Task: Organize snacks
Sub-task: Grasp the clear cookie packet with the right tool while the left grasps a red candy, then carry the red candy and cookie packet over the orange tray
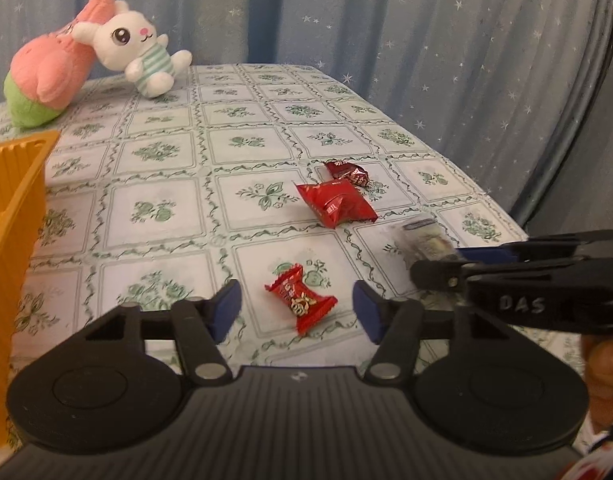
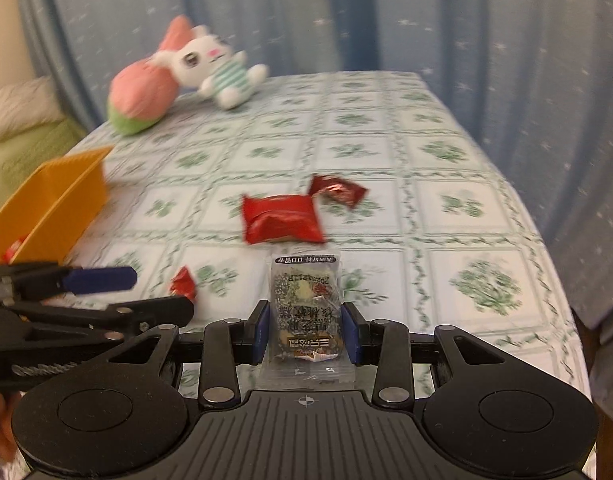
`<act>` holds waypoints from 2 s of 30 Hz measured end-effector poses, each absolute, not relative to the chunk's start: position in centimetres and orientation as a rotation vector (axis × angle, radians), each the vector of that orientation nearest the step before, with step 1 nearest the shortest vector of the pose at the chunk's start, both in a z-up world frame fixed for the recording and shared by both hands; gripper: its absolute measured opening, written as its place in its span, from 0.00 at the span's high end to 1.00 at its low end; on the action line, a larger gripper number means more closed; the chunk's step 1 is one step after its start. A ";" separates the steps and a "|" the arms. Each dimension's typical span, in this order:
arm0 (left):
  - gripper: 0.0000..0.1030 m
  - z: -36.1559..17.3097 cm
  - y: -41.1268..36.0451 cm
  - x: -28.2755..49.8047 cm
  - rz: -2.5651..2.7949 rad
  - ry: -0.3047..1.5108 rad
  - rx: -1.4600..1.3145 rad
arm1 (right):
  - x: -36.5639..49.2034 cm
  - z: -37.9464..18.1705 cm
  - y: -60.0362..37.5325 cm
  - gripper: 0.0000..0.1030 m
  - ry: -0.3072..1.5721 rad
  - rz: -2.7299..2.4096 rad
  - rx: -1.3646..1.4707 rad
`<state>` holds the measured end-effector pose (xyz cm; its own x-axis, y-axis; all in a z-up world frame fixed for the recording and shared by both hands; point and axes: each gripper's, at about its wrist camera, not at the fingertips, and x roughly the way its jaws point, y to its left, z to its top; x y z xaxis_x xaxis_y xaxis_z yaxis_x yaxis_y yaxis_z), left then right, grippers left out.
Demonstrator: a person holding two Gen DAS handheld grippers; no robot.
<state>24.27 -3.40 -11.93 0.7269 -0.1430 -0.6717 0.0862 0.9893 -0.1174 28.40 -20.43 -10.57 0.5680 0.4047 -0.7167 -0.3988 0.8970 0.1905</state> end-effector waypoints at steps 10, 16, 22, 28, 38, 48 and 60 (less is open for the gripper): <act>0.74 -13.2 -4.4 24.9 -0.101 0.763 -0.042 | 28.3 -10.6 -21.0 0.63 0.841 0.447 0.027; 0.82 -12.7 -3.8 24.2 -0.094 0.769 -0.052 | 28.0 -10.6 -20.7 0.63 0.832 0.447 0.018; 0.83 -11.0 -2.9 22.2 -0.070 0.778 -0.070 | 26.4 -9.9 -20.1 0.63 0.821 0.446 0.025; 0.83 -8.7 -1.8 19.3 -0.035 0.787 -0.079 | 23.0 -8.7 -19.5 0.63 0.827 0.416 0.061; 0.83 -4.6 0.8 13.3 0.024 0.765 -0.088 | 16.4 -5.5 -17.2 0.63 0.817 0.401 0.068; 0.83 -1.6 4.4 8.4 0.087 0.713 -0.099 | 12.4 -2.2 -12.9 0.63 0.773 0.471 0.017; 0.83 0.5 8.0 5.0 0.133 0.665 -0.122 | 10.3 0.1 -8.7 0.63 0.736 0.536 -0.036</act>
